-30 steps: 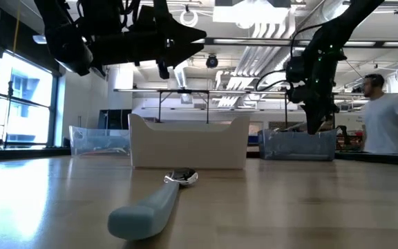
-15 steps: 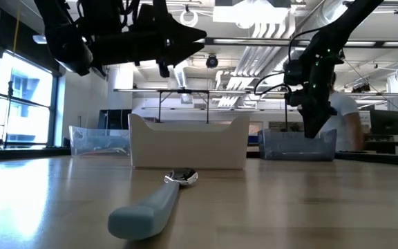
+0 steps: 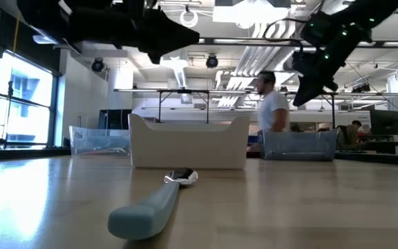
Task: Sort silverware by color (type)
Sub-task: Put the blue spoon into the white bin
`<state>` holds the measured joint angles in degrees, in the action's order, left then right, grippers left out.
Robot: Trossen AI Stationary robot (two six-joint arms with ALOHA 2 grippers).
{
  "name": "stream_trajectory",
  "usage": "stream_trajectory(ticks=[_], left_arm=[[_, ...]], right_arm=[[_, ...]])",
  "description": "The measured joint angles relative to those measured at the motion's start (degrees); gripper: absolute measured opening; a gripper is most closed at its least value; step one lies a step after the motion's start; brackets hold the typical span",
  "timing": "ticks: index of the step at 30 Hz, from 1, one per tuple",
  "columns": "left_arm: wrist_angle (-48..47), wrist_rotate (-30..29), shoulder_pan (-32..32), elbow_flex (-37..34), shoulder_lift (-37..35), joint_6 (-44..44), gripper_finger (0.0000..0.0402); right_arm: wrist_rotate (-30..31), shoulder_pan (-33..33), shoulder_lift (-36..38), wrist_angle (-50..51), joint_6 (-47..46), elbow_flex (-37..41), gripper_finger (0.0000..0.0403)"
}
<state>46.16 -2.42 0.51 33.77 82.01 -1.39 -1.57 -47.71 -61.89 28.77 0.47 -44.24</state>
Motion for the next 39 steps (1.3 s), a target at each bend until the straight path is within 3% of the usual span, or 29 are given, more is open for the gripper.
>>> stream_trajectory(ticks=[3,6,12,19,24,32,39], left_arm=[[-11.10,-6.30,-4.74,1.38,-2.42,-0.79,0.0010],[-24.16,-12.07,-9.56,5.31,-3.33,1.75,0.0001],[-44.70,-19.47,-18.65,15.11,-0.45,15.11,0.0001],[-63.47,-20.04,-25.42,27.78,10.22,38.79,0.0002],[-71.14,-15.14,-27.31,37.57,19.58,52.71,0.0037],[-73.91,-5.00,-27.41,44.64,30.76,71.40,0.0136],[-70.36,-4.88,-26.99,44.68,35.07,77.14,0.0160]], right_arm=[[-2.14,6.03,6.45,-14.24,-2.83,10.88,0.0006],[-1.59,12.24,11.48,-29.59,-7.18,20.59,0.0012],[4.10,20.80,15.84,-49.36,-8.95,32.10,0.0002],[4.86,23.09,17.34,-47.35,-4.93,31.06,0.0001],[4.57,23.35,17.31,-47.72,-1.86,30.83,0.0000],[4.57,23.14,17.36,-51.39,3.04,30.81,0.0000],[4.12,20.05,17.36,-51.34,5.53,30.81,0.0000]])
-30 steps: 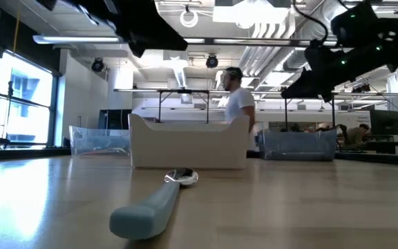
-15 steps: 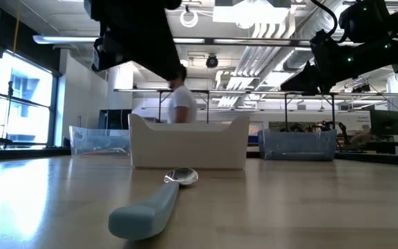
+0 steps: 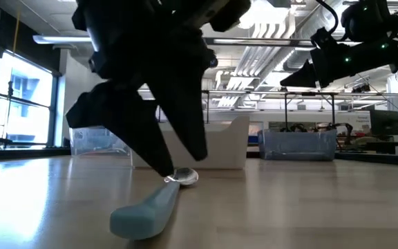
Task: Sort silverware by color (type)
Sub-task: Put the blue spoon into the white bin
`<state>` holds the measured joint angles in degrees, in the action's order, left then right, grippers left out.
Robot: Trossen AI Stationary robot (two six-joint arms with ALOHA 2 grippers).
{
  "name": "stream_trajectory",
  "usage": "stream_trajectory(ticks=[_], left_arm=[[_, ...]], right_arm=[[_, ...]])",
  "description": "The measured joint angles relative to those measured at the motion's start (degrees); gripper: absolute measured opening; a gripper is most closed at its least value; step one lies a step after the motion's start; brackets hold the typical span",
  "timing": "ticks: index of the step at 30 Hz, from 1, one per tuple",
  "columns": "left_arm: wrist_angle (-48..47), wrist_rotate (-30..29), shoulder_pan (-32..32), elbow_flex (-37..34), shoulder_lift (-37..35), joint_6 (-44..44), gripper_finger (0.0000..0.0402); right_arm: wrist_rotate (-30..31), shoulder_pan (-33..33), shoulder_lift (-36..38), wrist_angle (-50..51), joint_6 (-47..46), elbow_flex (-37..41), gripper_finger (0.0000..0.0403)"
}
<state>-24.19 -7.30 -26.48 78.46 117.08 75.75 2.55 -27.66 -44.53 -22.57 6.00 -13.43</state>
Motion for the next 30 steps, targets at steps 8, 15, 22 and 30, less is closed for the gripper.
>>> stream_trajectory(ticks=[8,15,22,30], left_arm=[[-0.53,-0.01,0.22,0.32,2.15,4.17,0.0161],[-2.34,-1.78,0.43,0.28,2.08,1.93,0.0155],[-5.42,-1.95,1.22,0.57,1.83,-1.47,0.0101],[-5.51,-2.46,1.00,5.95,2.10,3.41,0.0128]], right_arm=[[-4.75,-3.72,0.00,-0.17,0.48,0.00,0.0000],[-7.70,-5.75,0.00,-0.42,0.48,0.00,0.0000],[-9.22,-6.86,-0.02,-0.42,1.13,0.00,0.0000],[-9.70,-7.23,-0.02,-0.75,1.13,0.00,0.0000]])
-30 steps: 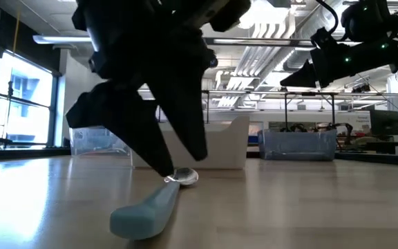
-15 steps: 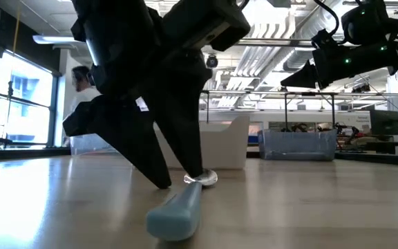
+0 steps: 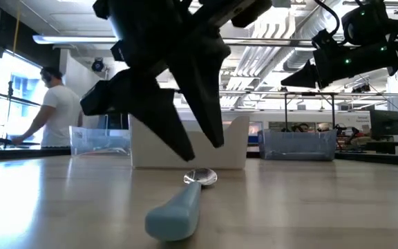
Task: Sort silverware by color (type)
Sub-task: Put the blue spoon into the white bin
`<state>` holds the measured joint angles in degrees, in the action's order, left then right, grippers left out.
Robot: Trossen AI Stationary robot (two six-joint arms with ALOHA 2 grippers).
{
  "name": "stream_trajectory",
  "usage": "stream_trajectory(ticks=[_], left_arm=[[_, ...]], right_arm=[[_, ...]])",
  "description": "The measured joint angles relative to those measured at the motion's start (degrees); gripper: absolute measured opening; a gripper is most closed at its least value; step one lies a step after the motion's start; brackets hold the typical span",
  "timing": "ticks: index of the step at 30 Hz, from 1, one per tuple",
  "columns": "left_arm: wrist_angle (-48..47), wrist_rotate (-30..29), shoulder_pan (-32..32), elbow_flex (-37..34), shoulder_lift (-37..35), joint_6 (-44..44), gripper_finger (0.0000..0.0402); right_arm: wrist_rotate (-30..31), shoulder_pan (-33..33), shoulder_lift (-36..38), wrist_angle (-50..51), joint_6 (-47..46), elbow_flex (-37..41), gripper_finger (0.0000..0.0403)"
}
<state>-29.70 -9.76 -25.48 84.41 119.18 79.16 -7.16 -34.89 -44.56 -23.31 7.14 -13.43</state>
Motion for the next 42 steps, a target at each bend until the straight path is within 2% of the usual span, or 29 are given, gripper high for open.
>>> stream_trajectory(ticks=[6,10,21,27,32,36,42], left_arm=[[-0.50,-1.15,-0.43,0.34,1.27,1.79,0.0183],[-0.58,-1.06,-0.69,1.20,2.70,1.71,0.0198],[-17.18,-3.58,-1.31,12.00,8.88,-0.52,0.0200],[-24.43,-3.03,-1.52,12.78,8.61,-1.30,0.0200],[-30.06,0.77,-1.54,13.41,8.56,-1.79,0.0200],[-29.78,4.69,-1.66,13.41,8.47,-0.15,0.0200],[-28.92,5.25,-2.03,12.37,8.36,0.88,0.0184]], right_arm=[[0.02,0.00,0.00,-0.11,-0.17,0.00,0.0000],[0.02,0.00,0.00,-0.37,-0.20,0.00,0.0000],[0.02,0.00,-0.02,-0.86,-0.22,-0.02,0.0000],[0.02,0.00,-0.02,-0.96,-0.22,-0.02,0.0000],[0.03,0.00,-0.01,-0.96,-0.23,-0.02,0.0000],[0.04,0.00,0.00,-0.98,-0.72,-0.02,0.0000],[0.03,0.00,0.00,-1.00,-0.70,-0.02,0.0000]])
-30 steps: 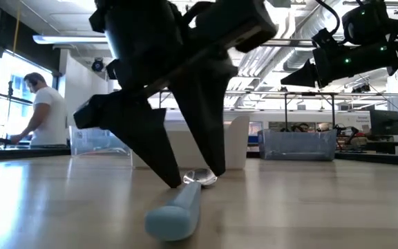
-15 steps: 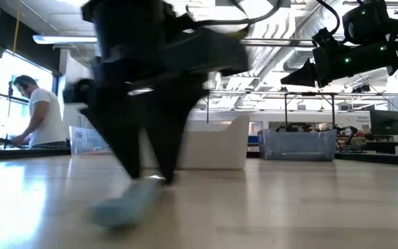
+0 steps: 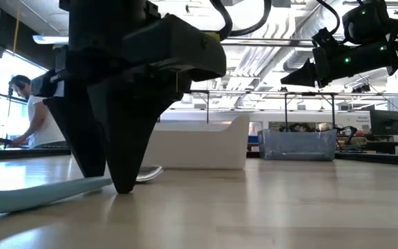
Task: Sort silverware by color (type)
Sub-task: Put the blue spoon into the white bin
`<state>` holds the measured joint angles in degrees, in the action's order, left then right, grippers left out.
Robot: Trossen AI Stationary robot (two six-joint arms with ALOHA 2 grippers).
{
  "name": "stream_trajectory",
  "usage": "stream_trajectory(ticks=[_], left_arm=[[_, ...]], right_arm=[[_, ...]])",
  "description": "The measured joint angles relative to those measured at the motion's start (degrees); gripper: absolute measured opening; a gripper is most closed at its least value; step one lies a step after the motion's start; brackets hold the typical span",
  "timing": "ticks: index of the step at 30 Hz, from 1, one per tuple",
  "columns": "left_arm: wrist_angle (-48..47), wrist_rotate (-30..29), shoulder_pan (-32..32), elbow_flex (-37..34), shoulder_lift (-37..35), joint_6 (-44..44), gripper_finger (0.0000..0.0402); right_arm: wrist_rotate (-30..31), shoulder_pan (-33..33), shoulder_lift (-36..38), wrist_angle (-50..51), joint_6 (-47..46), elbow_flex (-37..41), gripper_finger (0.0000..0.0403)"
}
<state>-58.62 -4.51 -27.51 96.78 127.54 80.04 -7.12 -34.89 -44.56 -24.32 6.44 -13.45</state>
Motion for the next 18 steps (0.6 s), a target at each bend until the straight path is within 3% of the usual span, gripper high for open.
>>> stream_trajectory(ticks=[4,10,18], left_arm=[[0.32,1.24,0.02,-0.10,-0.02,-3.62,0.0134],[-0.25,2.65,0.11,-0.12,-0.07,-9.89,0.0022],[-7.04,2.73,0.57,3.17,0.03,-17.29,0.0016]], right_arm=[[0.01,0.00,0.00,0.00,0.00,0.00,0.0000],[0.01,0.00,0.00,-0.03,0.00,0.00,0.0000],[-0.38,0.00,0.00,-0.05,0.02,0.00,0.0000]])
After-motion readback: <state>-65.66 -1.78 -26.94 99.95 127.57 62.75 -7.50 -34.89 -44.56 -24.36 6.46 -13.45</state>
